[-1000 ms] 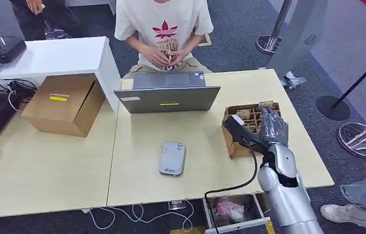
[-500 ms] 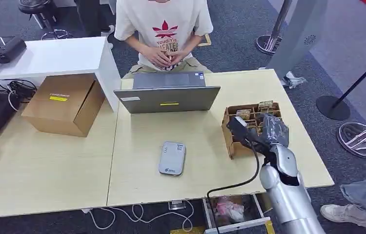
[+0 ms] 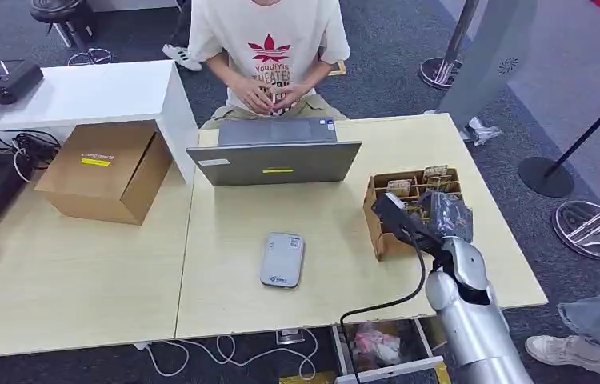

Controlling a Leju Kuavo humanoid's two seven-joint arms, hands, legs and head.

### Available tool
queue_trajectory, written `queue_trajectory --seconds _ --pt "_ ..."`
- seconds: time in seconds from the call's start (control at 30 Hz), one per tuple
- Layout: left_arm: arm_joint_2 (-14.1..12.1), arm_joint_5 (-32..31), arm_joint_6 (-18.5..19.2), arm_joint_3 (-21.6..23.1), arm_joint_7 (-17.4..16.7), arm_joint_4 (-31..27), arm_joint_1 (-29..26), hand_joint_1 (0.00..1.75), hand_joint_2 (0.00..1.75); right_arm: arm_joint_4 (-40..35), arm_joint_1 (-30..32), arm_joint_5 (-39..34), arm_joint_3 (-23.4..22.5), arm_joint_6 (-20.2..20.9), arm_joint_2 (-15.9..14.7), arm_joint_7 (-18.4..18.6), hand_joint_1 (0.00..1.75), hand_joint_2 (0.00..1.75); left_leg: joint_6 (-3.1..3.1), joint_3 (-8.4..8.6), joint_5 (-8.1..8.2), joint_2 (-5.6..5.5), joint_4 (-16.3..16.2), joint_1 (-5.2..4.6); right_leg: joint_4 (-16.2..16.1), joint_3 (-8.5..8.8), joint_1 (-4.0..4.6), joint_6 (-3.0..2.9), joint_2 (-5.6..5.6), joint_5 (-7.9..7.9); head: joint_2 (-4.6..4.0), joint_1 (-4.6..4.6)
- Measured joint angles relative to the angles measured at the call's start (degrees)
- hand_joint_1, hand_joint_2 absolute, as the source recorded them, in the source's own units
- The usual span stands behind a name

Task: Pass the card to the sensor for recognition and then transmit it.

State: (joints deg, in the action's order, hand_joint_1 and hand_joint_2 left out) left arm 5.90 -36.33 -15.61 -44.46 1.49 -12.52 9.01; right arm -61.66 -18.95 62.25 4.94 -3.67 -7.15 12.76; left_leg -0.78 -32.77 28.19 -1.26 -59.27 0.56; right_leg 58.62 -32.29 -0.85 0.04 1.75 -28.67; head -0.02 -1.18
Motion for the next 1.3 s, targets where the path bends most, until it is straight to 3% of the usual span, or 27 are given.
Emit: queue_trajectory --seconds 0.8,1.3 --pt "-0.37 0.0 0.02 0.0 -0.02 0.0 -0.02 0.0 0.0 0.0 -0.01 -0.09 -0.28 0.15 0.0 -0.15 0.1 1.75 0.0 0.0 0.0 0.0 0.0 0.0 0.0 0.0 0.0 0.0 0.0 0.0 0.0 0.0" --pt "-0.37 0.22 -0.13 0.02 0.0 0.0 -0.62 0.0 0.0 -0.76 1.27 -1.97 -3.06 0.2 0.0 1.07 0.16 1.75 0.0 0.01 0.0 0.01 0.0 0.0 0.0 0.0 0.0 0.0 0.01 0.0 0.0 0.0"
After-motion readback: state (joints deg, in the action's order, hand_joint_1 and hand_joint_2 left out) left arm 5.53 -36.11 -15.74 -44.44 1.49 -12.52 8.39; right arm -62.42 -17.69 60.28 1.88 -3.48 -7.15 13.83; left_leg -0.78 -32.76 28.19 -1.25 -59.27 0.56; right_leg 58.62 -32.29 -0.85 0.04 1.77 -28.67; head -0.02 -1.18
